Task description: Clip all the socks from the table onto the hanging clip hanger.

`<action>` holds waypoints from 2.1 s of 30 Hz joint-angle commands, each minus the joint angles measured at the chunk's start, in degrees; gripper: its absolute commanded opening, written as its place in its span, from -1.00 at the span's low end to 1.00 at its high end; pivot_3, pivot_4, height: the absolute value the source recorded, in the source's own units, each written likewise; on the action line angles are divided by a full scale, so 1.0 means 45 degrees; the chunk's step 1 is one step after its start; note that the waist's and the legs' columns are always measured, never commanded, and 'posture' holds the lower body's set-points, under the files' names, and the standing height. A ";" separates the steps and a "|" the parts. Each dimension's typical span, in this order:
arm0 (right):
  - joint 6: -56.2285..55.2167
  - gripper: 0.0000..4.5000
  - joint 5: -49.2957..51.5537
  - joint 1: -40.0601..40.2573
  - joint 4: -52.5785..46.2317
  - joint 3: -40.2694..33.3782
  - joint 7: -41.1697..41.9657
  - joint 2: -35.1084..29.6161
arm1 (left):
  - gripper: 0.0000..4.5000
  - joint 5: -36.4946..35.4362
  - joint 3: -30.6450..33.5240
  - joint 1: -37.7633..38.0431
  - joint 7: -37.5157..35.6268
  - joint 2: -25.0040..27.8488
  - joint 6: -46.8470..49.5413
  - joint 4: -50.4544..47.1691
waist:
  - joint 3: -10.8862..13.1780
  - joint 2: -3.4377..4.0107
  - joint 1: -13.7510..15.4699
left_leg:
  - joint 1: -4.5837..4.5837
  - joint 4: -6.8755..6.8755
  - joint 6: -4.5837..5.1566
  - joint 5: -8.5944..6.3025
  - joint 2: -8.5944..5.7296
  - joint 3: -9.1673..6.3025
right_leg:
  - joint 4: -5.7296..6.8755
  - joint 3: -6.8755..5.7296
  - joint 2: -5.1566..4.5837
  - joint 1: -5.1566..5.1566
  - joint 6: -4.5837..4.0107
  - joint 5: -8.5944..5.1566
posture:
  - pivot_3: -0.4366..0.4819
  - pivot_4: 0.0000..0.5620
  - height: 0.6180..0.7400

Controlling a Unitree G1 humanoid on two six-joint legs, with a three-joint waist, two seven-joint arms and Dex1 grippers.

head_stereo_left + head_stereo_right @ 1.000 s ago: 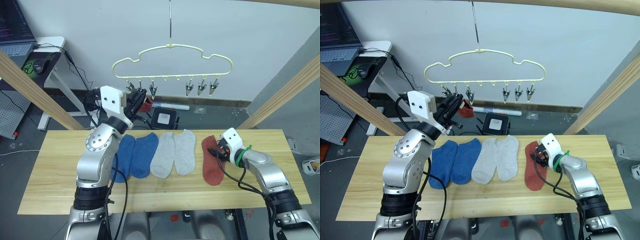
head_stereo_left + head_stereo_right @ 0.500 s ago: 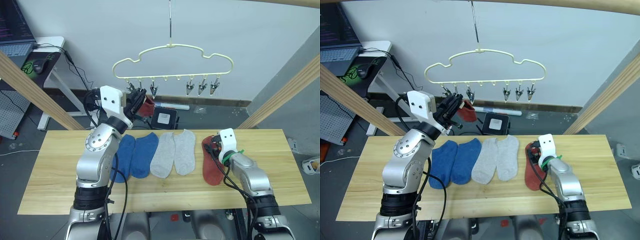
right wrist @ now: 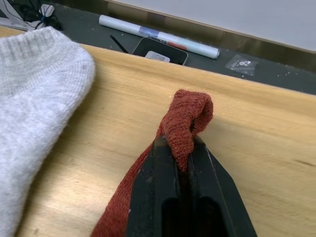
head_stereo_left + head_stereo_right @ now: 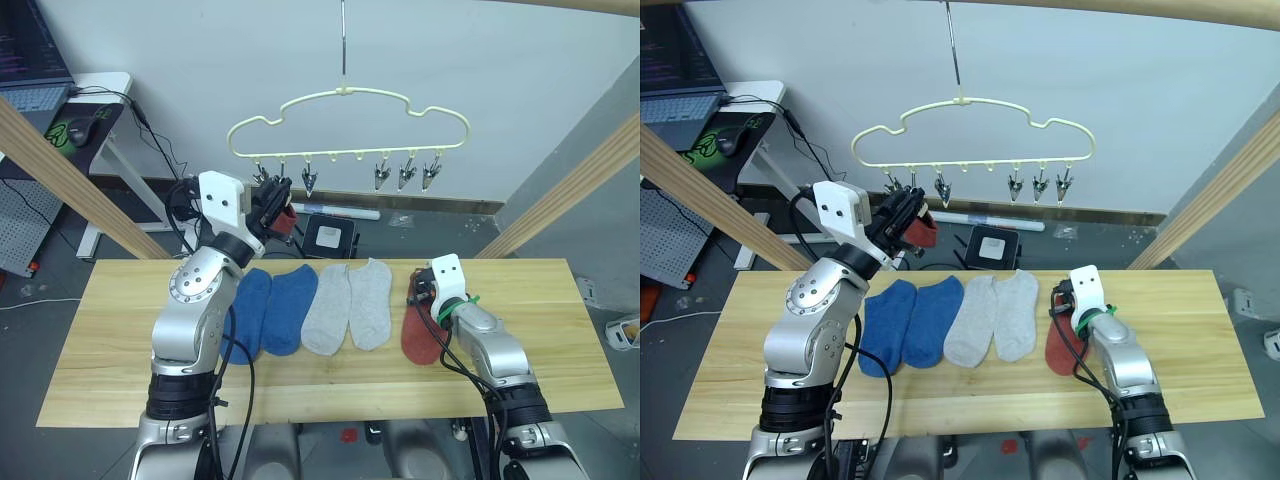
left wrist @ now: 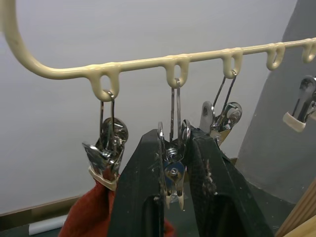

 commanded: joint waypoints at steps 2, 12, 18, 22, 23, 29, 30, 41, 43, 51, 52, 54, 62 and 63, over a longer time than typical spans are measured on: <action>-0.0387 -1.00 0.0200 0.0116 -0.1710 0.0574 0.1463 -0.0699 | -0.84 -0.0572 0.0353 0.0047 -0.0307 0.0264 0.0187 -0.0779 | 0.0007 0.0011 -0.0003 | 0.0000 -0.0006 0.0000 0.0000 0.0000 0.0001 | -0.0002 -0.0002 0.0000 -0.0003 0.0001 -0.0001 | -0.27 0.17 1.00; 0.0338 -1.00 0.1110 -0.1893 -0.5218 0.3069 0.5493 -0.1919 | -0.84 -0.3865 0.1608 -0.0172 -0.1222 0.1469 0.2956 -0.1804 | 0.0018 0.0029 -0.0083 | 0.0020 -0.0073 -0.0006 0.0004 0.0007 -0.0009 | -0.0010 -0.0012 0.0014 -0.0013 0.0022 -0.0014 | -0.29 0.15 1.00; 0.0063 -1.00 0.0959 -0.3532 -0.5326 0.4386 0.6542 -0.1639 | -0.84 -0.6570 0.2514 -0.0853 -0.0985 0.1859 0.5189 -0.1883 | 0.0018 0.0028 -0.0056 | 0.0010 -0.0095 -0.0007 0.0005 0.0003 -0.0007 | -0.0033 -0.0023 0.0002 -0.0021 0.0003 -0.0002 | -0.30 0.13 1.00; -0.0221 -1.00 0.0857 -0.4381 -0.4750 0.4793 0.6588 -0.1068 | -0.84 -0.8225 0.3002 -0.1107 -0.0877 0.2302 0.6525 -0.1758 | 0.0017 0.0027 -0.0061 | 0.0001 -0.0100 -0.0009 0.0006 0.0009 -0.0012 | -0.0036 -0.0019 -0.0003 -0.0027 0.0006 -0.0005 | -0.31 0.10 1.00; -0.0314 -1.00 0.0808 -0.4543 -0.4609 0.4847 0.6579 -0.0950 | -0.84 -0.8471 0.3080 -0.1160 -0.0817 0.2394 0.6722 -0.1702 | 0.0017 0.0027 -0.0063 | 0.0002 -0.0102 -0.0010 0.0006 0.0010 -0.0013 | -0.0036 -0.0019 -0.0006 -0.0026 0.0006 -0.0005 | -0.31 0.09 1.00; -0.0952 -1.00 0.0420 -0.5368 -0.3720 0.4869 0.6393 -0.0339 | -0.84 -0.9606 0.3427 -0.1432 -0.0392 0.2716 0.7416 -0.1314 | 0.0017 0.0026 -0.0059 | 0.0001 -0.0100 -0.0015 0.0010 0.0012 -0.0011 | -0.0035 -0.0018 -0.0025 -0.0026 0.0004 -0.0004 | -0.32 0.08 1.00; -0.1057 -1.00 0.0366 -0.5465 -0.3589 0.4860 0.6377 -0.0269 | -0.84 -0.9761 0.3434 -0.1433 -0.0382 0.2785 0.7507 -0.1296 | 0.0017 0.0027 -0.0061 | 0.0002 -0.0100 -0.0017 0.0010 0.0013 -0.0011 | -0.0033 -0.0019 -0.0026 -0.0025 0.0004 -0.0004 | -0.32 0.08 1.00; -0.2191 -1.00 -0.0102 -0.6165 -0.2400 0.4761 0.6369 0.0129 | -0.84 -0.9686 0.3079 -0.1084 -0.0690 0.3335 0.7188 -0.1509 | 0.0017 0.0027 -0.0066 | 0.0004 -0.0101 -0.0028 0.0017 0.0015 -0.0014 | -0.0025 -0.0021 -0.0028 -0.0029 0.0001 -0.0003 | -0.31 0.08 1.00; -0.2308 -1.00 -0.0146 -0.6203 -0.2252 0.4777 0.6378 0.0167 | -0.84 -0.9340 0.2933 -0.1005 -0.0784 0.3362 0.6867 -0.1640 | 0.0017 0.0027 -0.0061 | 0.0005 -0.0103 -0.0028 0.0017 0.0014 -0.0014 | -0.0024 -0.0023 -0.0028 -0.0029 0.0000 -0.0003 | -0.29 0.08 1.00; -0.2577 -1.00 -0.0360 -0.6404 -0.1849 0.4693 0.6341 0.0393 | -0.84 -0.8681 0.2734 -0.0587 -0.0914 0.3287 0.6179 -0.1919 | 0.0017 0.0027 -0.0033 | 0.0004 -0.0103 -0.0027 0.0016 0.0017 -0.0011 | -0.0024 -0.0019 -0.0035 -0.0031 -0.0001 -0.0003 | -0.28 0.09 1.00; -0.2630 -1.00 -0.0383 -0.6428 -0.1785 0.4676 0.6339 0.0418 | -0.84 -0.8715 0.2760 -0.0558 -0.0903 0.3290 0.6177 -0.1916 | 0.0017 0.0027 -0.0031 | 0.0005 -0.0103 -0.0026 0.0016 0.0017 -0.0010 | -0.0024 -0.0018 -0.0035 -0.0031 -0.0001 -0.0003 | -0.27 0.09 1.00; -0.2717 -1.00 -0.0404 -0.6465 -0.1674 0.4640 0.6341 0.0461 | -0.84 -0.8823 0.2802 -0.0518 -0.0868 0.3296 0.6200 -0.1904 | 0.0017 0.0027 -0.0032 | 0.0004 -0.0103 -0.0026 0.0016 0.0019 -0.0013 | -0.0021 -0.0020 -0.0036 -0.0032 -0.0002 -0.0003 | -0.27 0.09 1.00; -0.3125 -1.00 -0.0569 -0.6728 -0.1100 0.4763 0.6452 0.0572 | -0.84 -0.8935 0.2852 -0.0449 -0.0801 0.3297 0.6215 -0.1931 | 0.0017 0.0027 -0.0027 | 0.0003 -0.0103 -0.0025 0.0016 0.0017 -0.0014 | -0.0020 -0.0021 -0.0036 -0.0032 -0.0002 -0.0003 | -0.26 0.08 1.00; -0.3164 -1.00 -0.0600 -0.6755 -0.1020 0.4784 0.6460 0.0589 | -0.84 -0.8943 0.2847 -0.0447 -0.0796 0.3293 0.6212 -0.1940 | 0.0017 0.0027 -0.0027 | 0.0004 -0.0103 -0.0025 0.0016 0.0018 -0.0013 | -0.0020 -0.0021 -0.0036 -0.0032 -0.0002 -0.0003 | -0.25 0.08 1.00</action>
